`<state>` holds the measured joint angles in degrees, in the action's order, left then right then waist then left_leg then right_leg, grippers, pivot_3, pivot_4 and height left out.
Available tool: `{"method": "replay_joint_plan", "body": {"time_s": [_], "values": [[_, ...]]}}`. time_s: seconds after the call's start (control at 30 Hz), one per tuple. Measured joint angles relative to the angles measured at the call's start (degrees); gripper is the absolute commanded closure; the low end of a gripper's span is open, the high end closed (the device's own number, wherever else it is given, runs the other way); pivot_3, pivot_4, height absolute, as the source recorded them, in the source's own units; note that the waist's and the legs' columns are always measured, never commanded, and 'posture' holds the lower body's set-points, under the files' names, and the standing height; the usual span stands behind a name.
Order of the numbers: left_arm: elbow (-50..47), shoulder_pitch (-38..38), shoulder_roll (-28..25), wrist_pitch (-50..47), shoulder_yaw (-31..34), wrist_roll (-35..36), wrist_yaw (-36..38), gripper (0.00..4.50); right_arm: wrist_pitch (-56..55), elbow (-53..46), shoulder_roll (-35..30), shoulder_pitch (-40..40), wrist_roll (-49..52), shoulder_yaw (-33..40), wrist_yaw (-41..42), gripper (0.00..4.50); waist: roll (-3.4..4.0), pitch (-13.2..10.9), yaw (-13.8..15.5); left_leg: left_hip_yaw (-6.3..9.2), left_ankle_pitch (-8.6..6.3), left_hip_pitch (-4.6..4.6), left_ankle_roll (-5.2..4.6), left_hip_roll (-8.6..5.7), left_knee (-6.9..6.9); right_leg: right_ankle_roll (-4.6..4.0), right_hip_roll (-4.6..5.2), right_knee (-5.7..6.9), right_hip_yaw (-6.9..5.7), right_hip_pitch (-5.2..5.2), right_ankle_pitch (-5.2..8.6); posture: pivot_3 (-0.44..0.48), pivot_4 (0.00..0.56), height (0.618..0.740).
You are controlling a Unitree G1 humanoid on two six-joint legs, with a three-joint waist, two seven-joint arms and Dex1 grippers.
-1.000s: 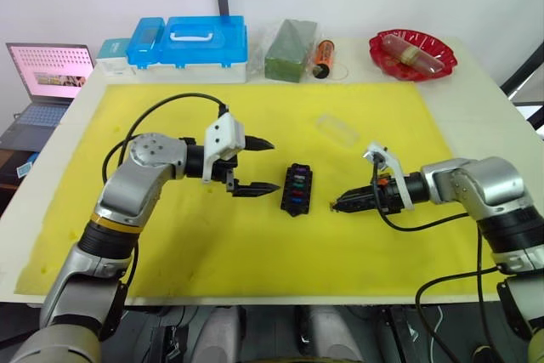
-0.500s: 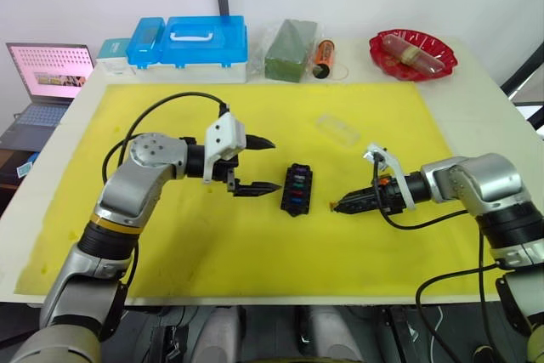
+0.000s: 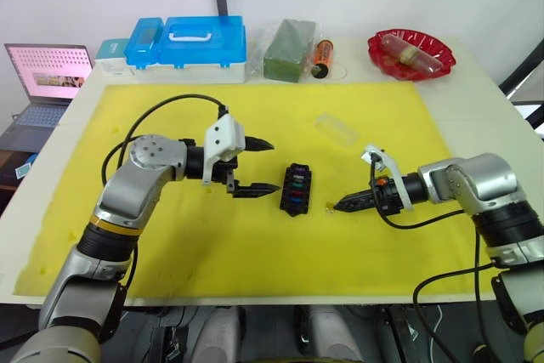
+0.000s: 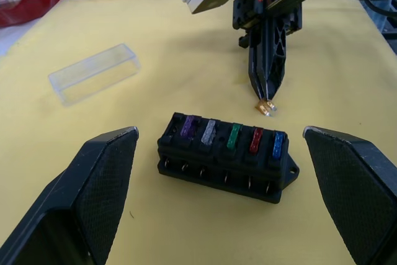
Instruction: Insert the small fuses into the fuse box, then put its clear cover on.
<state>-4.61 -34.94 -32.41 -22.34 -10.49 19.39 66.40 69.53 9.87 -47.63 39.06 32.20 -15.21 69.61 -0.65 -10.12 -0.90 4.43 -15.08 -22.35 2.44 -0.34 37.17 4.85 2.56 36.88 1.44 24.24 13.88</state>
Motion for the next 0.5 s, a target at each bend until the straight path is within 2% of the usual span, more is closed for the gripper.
{"method": "replay_joint_plan", "body": {"time_s": [0.5], "values": [[-0.5, 0.0, -0.6, 0.1, 0.0, 0.1, 1.6, 0.0, 0.2, 0.5, 0.6, 0.4, -0.5, 0.0, 0.0, 4.45, 0.0, 0.0, 0.0, 0.0, 0.0, 0.0, 0.0, 0.0, 0.0, 0.0, 0.0, 0.01, 0.0, 0.0, 0.0, 0.0, 0.15, 0.74]]}}
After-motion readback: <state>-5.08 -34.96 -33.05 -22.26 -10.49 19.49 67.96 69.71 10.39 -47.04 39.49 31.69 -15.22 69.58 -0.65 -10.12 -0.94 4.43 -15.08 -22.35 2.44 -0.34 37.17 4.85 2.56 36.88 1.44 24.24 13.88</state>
